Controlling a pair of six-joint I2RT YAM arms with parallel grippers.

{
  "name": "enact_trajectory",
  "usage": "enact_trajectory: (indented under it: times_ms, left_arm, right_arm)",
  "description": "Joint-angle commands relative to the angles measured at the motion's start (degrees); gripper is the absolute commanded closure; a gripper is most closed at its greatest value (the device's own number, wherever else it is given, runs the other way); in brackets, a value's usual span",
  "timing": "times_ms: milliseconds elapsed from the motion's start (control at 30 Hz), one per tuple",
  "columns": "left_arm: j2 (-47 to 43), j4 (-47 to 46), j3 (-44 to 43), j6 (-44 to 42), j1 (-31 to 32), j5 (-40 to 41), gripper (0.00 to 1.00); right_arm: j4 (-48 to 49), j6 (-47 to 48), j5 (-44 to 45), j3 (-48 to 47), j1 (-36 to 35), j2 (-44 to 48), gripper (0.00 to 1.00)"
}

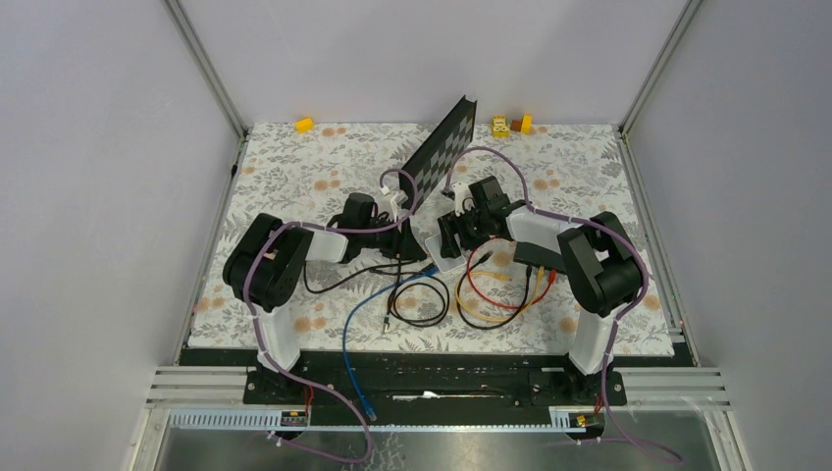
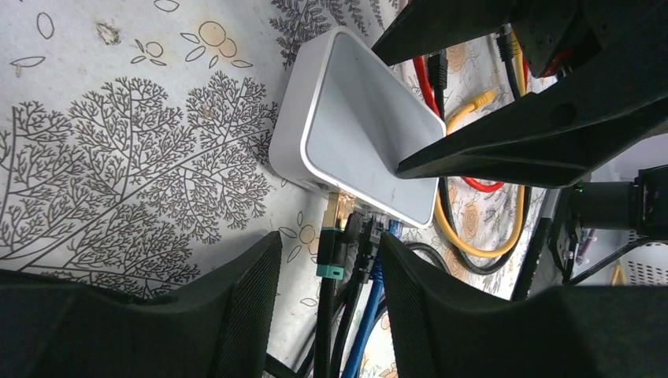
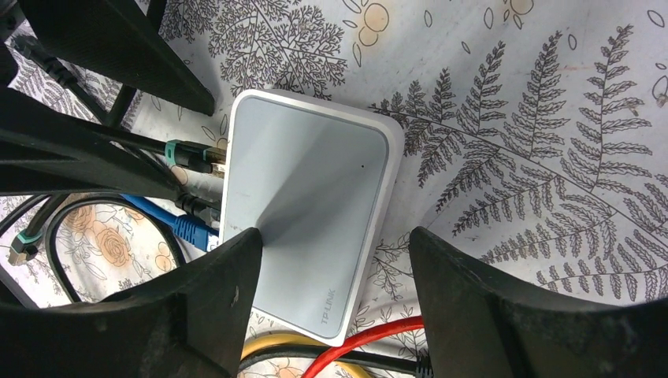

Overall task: Pull the plug from the switch port
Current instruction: Pull the connector from the switch port.

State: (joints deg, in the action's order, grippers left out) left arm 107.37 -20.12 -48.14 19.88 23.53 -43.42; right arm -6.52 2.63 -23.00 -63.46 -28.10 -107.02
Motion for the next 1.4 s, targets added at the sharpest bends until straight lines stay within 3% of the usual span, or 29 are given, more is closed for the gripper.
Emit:
enact_trajectory:
  times_ms: [0,900,1367]
  left_arm:
    - [2.18,-2.22,0.34,2.75,-0.24,-1.22,0.48]
    - [6.97,-10.09,1.43,11.65,-0.24,-2.11,0.64]
    - [7.03,-6.69,0.24,12.07,-0.15,2.42,0.7]
  right_arm:
    - [-0.2,-0.19,1.83,-0.9,-0.69,-1.46,0.25]
    - [0.19,0.08,1.85,0.0,-0.7,-1.34,0.24]
    - [0.57,0.07,1.9,0.27,-0.67,-0.74,0.24]
